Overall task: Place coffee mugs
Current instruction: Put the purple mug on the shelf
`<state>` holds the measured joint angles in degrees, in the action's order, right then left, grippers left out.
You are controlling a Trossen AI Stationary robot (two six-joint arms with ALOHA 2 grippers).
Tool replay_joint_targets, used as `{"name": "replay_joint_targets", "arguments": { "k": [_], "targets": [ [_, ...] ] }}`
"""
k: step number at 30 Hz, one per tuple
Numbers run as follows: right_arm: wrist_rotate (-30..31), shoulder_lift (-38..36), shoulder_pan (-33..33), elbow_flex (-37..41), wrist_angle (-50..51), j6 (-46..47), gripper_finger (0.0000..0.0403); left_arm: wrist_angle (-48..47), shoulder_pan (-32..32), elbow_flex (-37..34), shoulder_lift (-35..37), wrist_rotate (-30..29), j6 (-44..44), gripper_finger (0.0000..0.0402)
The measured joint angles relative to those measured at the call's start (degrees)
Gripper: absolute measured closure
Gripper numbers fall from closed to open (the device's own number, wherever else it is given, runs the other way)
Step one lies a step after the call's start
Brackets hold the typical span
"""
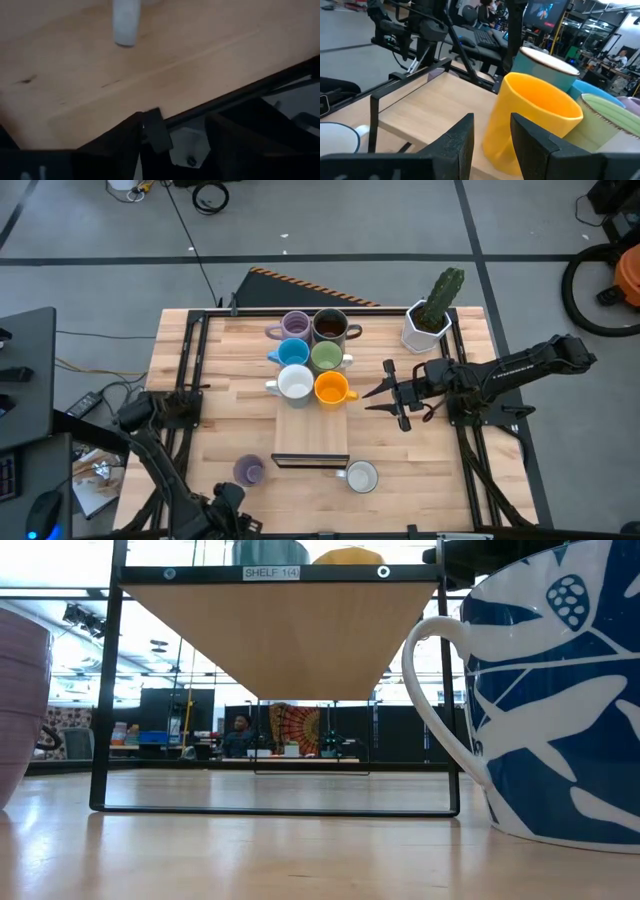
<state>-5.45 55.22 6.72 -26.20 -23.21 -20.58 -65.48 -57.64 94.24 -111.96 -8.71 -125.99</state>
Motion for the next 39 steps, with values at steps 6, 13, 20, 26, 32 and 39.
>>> {"name": "replay_joint_targets", "arguments": {
  "k": [6,13,20,26,32,39],
  "targets": [
    [-0.36,0.0,0.0,0.0,0.21,0.84,0.027,-4.09,0.59,0.02,-1.81,0.39,-0.99,0.015],
    [-1.56,0.0,0.0,0.0,0.19,1.07,0.027,-9.37,0.52,0.0,-3.68,0.32,4.54,0.0148],
    [-1.88,0.0,0.01,0.0,0.13,1.39,0.027,-13.19,0.15,0.0,-2.28,0.37,9.74,0.0148],
    [-2.15,0.0,0.04,0.0,0.14,2.71,0.027,-13.1,0.36,0.0,1.24,7.2,14.21,0.015],
    [-2.17,0.0,0.04,0.0,0.14,3.02,0.027,-17.92,0.35,0.02,8.54,3.02,13.21,0.0173],
    [-2.21,0.0,0.04,0.0,0.48,2.97,0.027,-24.01,0.24,-2.91,16.28,-3.05,13.58,0.0207]
  ]
}}
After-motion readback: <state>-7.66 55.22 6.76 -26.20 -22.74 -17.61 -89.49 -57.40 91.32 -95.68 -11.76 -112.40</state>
